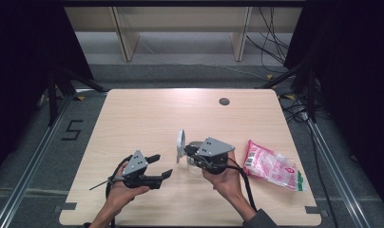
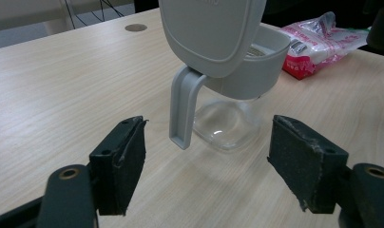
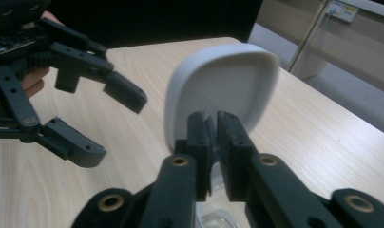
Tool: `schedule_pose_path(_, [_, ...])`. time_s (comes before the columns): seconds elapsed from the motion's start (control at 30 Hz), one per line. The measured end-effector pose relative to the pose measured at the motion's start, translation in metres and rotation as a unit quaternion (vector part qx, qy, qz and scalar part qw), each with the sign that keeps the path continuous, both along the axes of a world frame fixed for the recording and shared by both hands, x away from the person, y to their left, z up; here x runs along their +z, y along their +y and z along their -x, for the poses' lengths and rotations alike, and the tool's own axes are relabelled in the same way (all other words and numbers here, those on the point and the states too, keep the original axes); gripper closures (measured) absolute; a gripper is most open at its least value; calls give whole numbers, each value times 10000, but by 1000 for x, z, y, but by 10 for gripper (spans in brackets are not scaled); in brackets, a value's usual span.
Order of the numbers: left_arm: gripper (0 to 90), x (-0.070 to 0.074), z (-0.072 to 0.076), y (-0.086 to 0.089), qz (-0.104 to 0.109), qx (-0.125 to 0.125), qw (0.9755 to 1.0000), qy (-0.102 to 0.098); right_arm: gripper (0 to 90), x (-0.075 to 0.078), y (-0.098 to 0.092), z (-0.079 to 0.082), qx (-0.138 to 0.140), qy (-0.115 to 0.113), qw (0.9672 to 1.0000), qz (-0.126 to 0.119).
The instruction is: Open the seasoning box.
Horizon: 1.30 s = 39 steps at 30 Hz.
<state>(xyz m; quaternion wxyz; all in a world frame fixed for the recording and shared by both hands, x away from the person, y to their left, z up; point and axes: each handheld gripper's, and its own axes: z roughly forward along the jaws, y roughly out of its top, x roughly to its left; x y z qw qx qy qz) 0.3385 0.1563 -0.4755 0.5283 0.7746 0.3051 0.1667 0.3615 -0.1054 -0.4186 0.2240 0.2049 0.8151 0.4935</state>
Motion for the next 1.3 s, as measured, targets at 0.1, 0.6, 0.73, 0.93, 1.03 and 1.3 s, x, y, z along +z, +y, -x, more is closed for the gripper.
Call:
schedule_pose_path(0.1, [278,0,0,0,16,13,10000,7,800,-1,-6,0,-47,28,10000,-32])
schedule_pose_path(0.6, [275,0,4,5,-2,46,10000,-20,592,-20,-81,21,-822,564,9949,-171])
schedule_pose_path(0.73, [274,-1,5,4,13,10,10000,-11,565,-24,-107,28,-1165,550,9915,-151])
schedule_pose_path(0.93, [275,-3,5,2,-7,-13,10000,7,534,-25,-134,31,-1618,716,9840,-223])
schedule_pose_path(1.03, [274,-3,5,2,-51,24,10000,21,527,-26,-141,32,-1749,765,9813,-247])
schedule_pose_path(1.3, [275,-5,5,1,-23,-24,10000,33,503,-30,-166,34,-2109,797,9740,-205])
